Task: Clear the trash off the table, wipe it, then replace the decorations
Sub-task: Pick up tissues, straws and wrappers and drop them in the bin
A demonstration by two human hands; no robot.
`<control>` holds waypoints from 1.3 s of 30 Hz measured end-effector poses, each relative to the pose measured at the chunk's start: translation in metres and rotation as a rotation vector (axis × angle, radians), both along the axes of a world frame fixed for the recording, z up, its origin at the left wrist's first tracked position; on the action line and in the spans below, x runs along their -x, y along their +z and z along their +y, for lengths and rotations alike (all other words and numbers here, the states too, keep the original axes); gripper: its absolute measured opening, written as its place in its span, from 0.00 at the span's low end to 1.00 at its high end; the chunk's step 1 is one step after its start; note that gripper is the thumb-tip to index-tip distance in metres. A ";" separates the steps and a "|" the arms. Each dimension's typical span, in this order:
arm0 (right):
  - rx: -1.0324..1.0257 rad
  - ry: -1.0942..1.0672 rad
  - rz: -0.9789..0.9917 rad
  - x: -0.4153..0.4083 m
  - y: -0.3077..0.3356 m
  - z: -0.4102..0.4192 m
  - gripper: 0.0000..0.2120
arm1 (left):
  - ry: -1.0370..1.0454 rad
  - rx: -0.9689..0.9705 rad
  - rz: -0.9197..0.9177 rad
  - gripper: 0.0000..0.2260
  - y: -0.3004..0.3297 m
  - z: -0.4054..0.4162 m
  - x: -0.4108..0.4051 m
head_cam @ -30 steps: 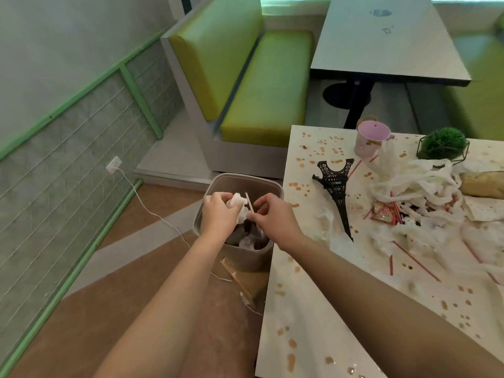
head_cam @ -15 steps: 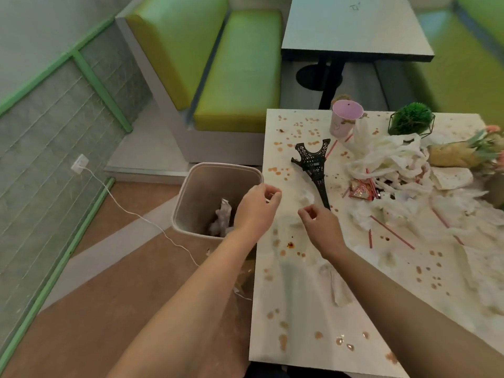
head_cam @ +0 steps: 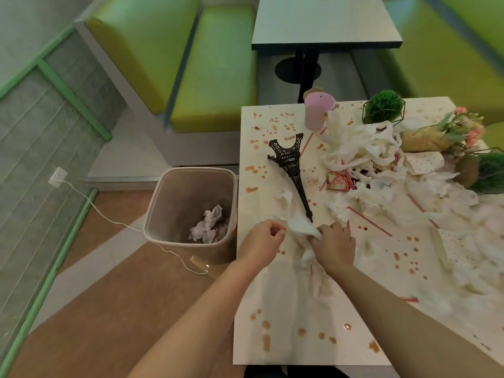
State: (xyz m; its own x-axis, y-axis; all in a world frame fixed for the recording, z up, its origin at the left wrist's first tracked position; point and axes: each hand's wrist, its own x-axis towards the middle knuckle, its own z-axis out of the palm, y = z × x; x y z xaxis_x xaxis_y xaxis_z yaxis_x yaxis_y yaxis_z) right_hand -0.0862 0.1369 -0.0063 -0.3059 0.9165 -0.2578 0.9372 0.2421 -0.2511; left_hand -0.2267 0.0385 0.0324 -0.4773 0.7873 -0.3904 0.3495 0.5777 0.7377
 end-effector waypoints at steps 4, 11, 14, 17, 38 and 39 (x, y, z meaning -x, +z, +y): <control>-0.010 -0.021 0.173 -0.003 0.008 0.002 0.16 | -0.013 -0.019 -0.010 0.11 -0.004 0.006 -0.007; 0.322 -0.099 0.722 -0.013 0.036 0.000 0.11 | -0.060 -0.134 -0.112 0.25 0.006 0.030 -0.021; 0.392 -0.139 0.869 -0.015 0.049 0.001 0.05 | 0.020 -0.139 -0.306 0.28 0.015 0.039 -0.029; 0.386 -0.161 0.917 -0.011 0.053 0.003 0.08 | 0.112 -0.104 -0.501 0.26 0.026 0.041 -0.036; 0.672 -0.146 1.047 0.009 0.069 0.009 0.11 | 0.465 -0.141 -0.587 0.16 0.018 0.035 -0.003; 0.654 -0.085 1.015 0.011 0.068 0.007 0.11 | 0.469 -0.133 -0.556 0.16 0.019 0.035 0.001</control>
State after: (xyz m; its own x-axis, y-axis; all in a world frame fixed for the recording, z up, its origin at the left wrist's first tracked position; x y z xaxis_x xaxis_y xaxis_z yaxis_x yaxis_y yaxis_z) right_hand -0.0977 0.1442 0.0621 -0.5830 0.7296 -0.3574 0.2495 -0.2579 -0.9334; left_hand -0.2278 0.0731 0.0511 -0.5346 0.6070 -0.5880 -0.3579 0.4677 0.8082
